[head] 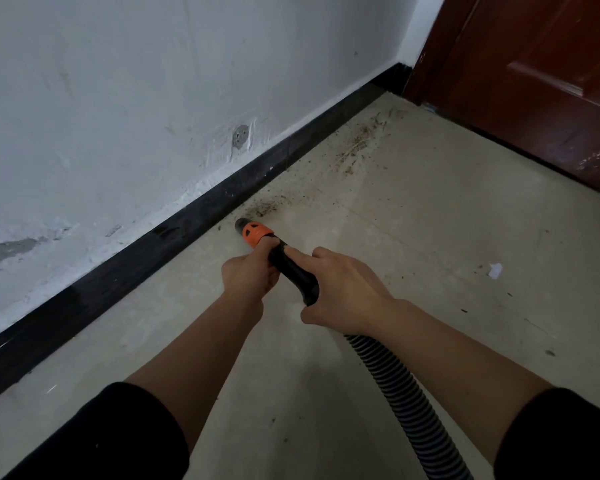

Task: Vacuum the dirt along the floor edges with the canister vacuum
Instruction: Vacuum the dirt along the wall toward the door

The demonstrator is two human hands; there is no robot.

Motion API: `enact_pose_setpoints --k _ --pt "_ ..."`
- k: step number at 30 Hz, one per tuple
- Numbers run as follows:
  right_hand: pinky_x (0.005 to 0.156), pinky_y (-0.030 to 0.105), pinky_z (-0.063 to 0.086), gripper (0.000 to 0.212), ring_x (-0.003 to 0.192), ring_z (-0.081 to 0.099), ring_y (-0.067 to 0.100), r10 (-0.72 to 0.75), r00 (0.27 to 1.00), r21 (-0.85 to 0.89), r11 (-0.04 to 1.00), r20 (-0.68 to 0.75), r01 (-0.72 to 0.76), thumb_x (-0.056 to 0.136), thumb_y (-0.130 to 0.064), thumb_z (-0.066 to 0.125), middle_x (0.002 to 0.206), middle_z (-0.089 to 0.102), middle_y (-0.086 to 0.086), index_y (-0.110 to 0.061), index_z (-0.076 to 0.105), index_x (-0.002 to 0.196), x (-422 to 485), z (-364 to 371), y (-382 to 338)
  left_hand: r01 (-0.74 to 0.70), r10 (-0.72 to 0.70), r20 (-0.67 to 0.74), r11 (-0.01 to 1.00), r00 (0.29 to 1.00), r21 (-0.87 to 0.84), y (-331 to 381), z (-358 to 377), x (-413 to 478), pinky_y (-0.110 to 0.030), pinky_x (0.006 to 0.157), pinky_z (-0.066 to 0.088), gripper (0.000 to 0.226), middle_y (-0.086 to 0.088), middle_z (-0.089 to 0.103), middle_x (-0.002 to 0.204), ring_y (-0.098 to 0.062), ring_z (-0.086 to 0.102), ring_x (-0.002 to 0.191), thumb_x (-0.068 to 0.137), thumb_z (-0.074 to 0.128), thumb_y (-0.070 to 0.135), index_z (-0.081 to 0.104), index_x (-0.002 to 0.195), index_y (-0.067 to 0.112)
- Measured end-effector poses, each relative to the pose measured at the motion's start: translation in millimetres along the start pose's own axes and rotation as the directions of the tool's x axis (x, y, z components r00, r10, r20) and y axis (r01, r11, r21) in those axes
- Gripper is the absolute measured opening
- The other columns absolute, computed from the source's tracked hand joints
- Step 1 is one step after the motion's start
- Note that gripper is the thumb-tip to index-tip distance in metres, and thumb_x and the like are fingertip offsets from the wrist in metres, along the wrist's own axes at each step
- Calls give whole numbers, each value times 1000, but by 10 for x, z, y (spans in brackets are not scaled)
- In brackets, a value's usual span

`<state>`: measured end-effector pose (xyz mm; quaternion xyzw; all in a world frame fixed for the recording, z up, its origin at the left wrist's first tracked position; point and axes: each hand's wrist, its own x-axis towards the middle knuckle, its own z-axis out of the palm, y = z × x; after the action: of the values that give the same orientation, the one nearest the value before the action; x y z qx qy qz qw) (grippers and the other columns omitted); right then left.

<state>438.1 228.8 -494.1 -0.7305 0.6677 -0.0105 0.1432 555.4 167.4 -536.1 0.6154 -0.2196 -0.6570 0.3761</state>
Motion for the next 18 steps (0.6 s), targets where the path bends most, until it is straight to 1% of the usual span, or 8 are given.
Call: enact_pose_setpoints --k 5,10,13,15,18 --pt "64 24 36 95 76 45 13 -20 1000 4 1000 5 20 76 -34 70 92 39 -6 -36 13 152 29 20 -120 0 0 -23 1000 1000 -6 29 -123 13 -22 62 52 25 -10 60 74 -14 55 59 85 72 22 59 72 5" --pt "68 27 45 95 78 47 14 -35 999 3 999 13 35 76 -35 71 93 40 -5 -35 13 152 70 42 -214 -8 7 -41 1000 999 -3 60 -225 30 -23 65 53 24 -8 62 73 -14 58 64 85 71 22 59 73 6" --pt "68 27 43 95 79 46 15 -35 999 -6 999 10 35 77 -35 70 95 40 -5 -34 13 152 87 51 -255 -11 12 -44 1000 999 2 75 -260 49 -23 65 53 24 -9 62 73 -14 57 62 85 72 23 60 73 6" --pt "69 27 41 94 79 45 15 -30 1000 -10 1000 10 30 78 -35 69 95 39 -5 -34 12 152 95 62 -272 -11 11 -42 1000 999 7 86 -265 65 -24 66 53 24 -9 62 74 -14 58 64 85 71 23 59 73 6" --pt "71 29 45 94 80 47 15 -11 1000 -5 1000 14 11 79 -34 69 97 41 -4 -33 11 153 102 65 -263 -13 13 -14 1000 1000 17 97 -239 93 -23 65 53 23 -9 64 79 -15 60 68 87 70 24 60 77 6"
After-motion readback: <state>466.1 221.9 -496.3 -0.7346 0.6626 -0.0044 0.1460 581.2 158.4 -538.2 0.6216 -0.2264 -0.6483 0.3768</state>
